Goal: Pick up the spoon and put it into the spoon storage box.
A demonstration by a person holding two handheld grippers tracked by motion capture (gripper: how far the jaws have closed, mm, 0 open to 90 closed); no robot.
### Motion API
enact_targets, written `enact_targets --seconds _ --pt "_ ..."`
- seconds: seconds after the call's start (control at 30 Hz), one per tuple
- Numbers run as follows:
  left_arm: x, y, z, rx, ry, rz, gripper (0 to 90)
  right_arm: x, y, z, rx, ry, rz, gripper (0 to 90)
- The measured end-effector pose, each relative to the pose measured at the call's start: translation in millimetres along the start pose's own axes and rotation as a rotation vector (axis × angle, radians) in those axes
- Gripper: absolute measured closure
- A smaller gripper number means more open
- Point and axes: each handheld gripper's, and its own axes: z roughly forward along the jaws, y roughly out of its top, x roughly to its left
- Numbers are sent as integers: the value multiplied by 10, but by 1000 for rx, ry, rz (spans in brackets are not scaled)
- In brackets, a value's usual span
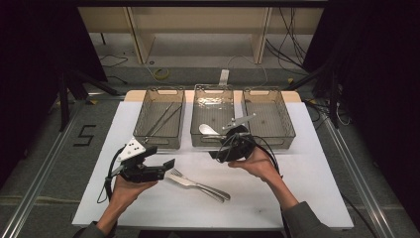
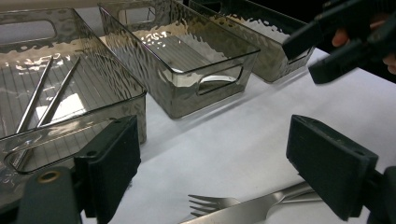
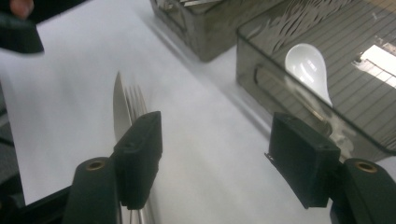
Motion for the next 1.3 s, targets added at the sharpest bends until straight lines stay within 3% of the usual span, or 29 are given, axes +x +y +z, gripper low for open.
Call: enact_targets --seconds 0.17,0.4,0.87,1.3 --pt "10 -1 -10 -3 0 -2 169 75 -86 6 26 -5 -36 344" --pt "11 1 -14 -11 6 -8 170 100 -164 40 34 8 -37 350" --pt "46 -14 -31 -15 17 -27 169 272 -173 339 84 61 -82 323" --pt "44 -11 -33 -16 17 -29 167 398 -205 492 124 83 -109 298"
